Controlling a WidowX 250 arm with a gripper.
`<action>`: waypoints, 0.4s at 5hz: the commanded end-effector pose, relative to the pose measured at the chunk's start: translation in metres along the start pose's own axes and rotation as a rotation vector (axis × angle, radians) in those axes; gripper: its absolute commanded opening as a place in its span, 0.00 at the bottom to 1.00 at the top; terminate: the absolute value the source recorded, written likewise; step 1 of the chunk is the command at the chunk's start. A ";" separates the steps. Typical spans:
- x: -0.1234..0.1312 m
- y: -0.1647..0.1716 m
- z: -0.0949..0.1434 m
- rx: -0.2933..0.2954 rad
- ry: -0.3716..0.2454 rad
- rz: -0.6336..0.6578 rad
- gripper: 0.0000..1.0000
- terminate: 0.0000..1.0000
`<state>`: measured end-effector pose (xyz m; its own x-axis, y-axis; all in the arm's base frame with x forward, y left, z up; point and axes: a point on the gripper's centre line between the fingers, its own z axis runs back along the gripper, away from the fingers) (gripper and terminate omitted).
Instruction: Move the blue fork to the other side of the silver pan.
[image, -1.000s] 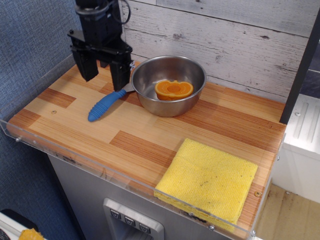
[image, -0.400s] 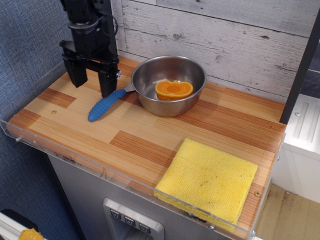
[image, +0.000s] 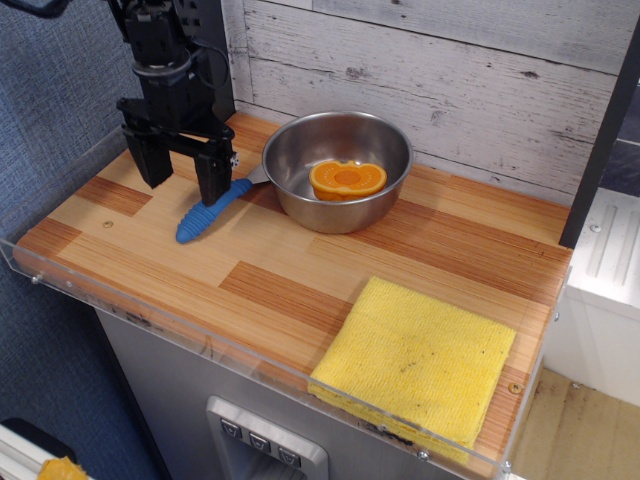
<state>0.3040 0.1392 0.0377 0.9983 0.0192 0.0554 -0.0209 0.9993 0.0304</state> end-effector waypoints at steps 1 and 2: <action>0.006 0.006 -0.001 -0.001 -0.011 0.009 1.00 0.00; 0.008 0.002 -0.006 -0.001 0.005 -0.001 1.00 0.00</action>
<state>0.3053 0.1392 0.0188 0.9995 0.0305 0.0118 -0.0307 0.9995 0.0115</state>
